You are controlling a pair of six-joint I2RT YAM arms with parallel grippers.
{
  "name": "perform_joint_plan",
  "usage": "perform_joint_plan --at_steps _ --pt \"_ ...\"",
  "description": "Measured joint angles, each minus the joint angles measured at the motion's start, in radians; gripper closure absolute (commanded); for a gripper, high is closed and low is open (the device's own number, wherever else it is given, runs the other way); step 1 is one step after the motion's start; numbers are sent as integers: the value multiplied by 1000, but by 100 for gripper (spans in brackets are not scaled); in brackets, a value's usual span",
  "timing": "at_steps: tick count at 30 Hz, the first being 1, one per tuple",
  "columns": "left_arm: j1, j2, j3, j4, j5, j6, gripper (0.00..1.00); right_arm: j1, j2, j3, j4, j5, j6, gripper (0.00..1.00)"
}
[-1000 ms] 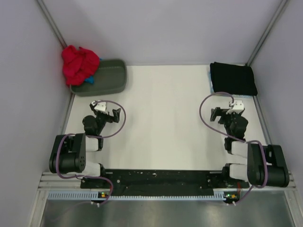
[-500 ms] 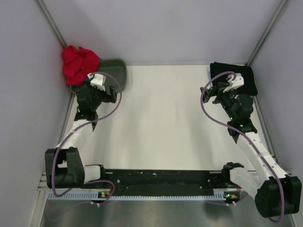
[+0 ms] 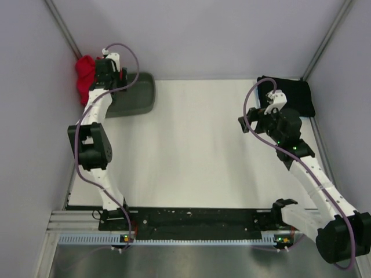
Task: Fold and stack the t-shirts
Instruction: Grab crumpled tshirt from bin with the left arm
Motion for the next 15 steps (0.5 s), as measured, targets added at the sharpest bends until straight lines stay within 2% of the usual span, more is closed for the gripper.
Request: perform_joint_plan --at_steps 4,7,10,15 --pt "4 229 256 -137 -166 70 16 2 0 0 -32 -2 -6 13" --pt "5 330 363 -175 -288 139 16 2 0 0 -43 -6 -13 14" --pt "9 389 428 -170 -393 219 17 2 0 0 -43 -25 -14 16" --pt "37 425 460 -130 -478 315 21 13 23 7 -46 -44 -24 17"
